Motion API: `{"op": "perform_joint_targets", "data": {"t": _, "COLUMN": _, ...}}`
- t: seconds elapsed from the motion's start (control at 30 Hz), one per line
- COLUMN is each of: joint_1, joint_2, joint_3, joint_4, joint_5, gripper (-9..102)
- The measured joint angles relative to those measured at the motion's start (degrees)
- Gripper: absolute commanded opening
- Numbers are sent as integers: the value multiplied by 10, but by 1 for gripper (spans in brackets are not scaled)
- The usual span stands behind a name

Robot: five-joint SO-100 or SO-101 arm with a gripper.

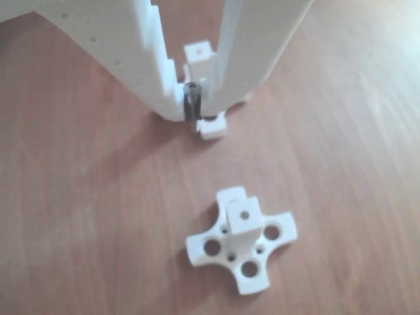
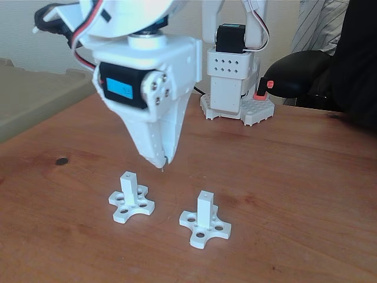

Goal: Grab the screw and set it in the hole.

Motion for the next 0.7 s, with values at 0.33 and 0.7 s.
{"op": "perform_joint_targets", "data": {"t": 0.33, "joint_1": -47, "joint_2": 27, "joint_3": 0, "joint_4": 0, "joint_5": 10, "gripper": -4}}
{"op": "perform_joint_targets", "data": {"t": 0.7, "joint_1": -83, "joint_2": 32, "joint_3": 1, "joint_4": -33, "joint_5": 16, "gripper": -4}}
